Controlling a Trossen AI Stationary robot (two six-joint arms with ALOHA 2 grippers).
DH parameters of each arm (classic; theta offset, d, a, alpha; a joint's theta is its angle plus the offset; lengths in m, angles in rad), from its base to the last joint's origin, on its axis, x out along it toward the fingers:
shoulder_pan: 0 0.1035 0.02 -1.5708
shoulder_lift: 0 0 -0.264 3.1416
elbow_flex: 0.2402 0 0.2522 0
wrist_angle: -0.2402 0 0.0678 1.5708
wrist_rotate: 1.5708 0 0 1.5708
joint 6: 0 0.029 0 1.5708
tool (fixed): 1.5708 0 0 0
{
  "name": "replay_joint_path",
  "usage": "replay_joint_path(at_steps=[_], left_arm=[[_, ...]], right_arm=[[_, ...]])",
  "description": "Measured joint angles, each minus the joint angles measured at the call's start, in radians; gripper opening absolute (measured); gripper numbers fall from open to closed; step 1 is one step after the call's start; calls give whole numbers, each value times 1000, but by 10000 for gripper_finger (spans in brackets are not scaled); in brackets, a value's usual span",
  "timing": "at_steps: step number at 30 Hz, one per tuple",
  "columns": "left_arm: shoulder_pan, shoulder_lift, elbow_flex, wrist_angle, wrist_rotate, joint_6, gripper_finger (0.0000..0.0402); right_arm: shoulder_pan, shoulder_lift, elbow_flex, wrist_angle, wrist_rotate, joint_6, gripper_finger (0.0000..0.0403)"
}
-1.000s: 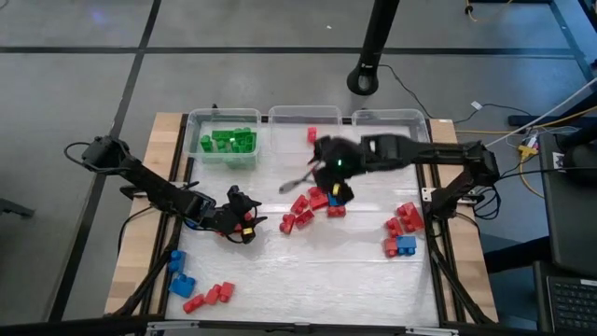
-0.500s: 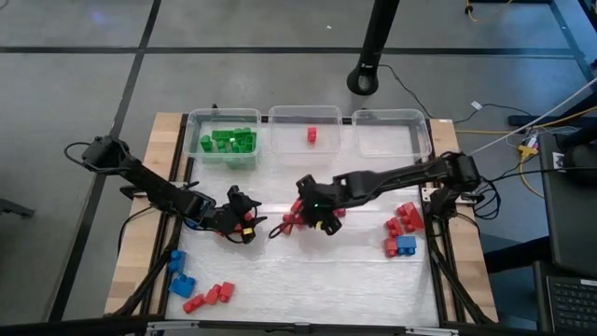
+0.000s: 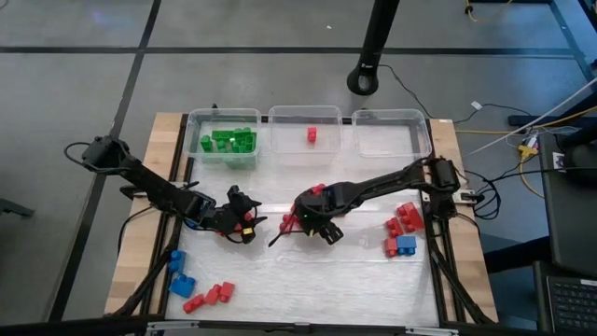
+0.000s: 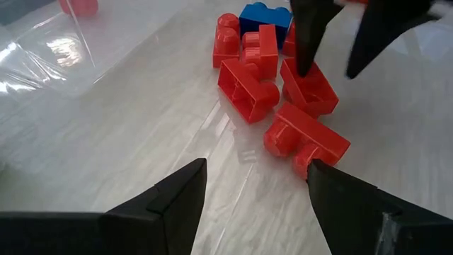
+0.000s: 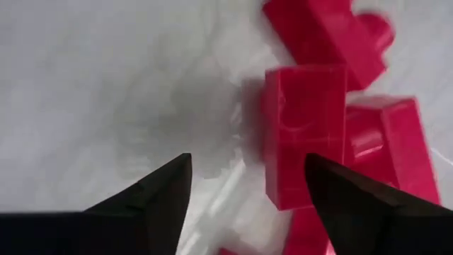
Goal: Sort blocks
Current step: Put the red game piece into the middle transparent bin
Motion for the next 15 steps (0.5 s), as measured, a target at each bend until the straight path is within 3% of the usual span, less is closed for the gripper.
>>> replay_joint_path(at_steps=[8,15], left_arm=[[0,0,0,0,0,-1,230],[0,0,0,1,0,-7,230]], right_arm=[[0,55,0,9,38,-16,216],[0,57,0,9,42,-16,99]])
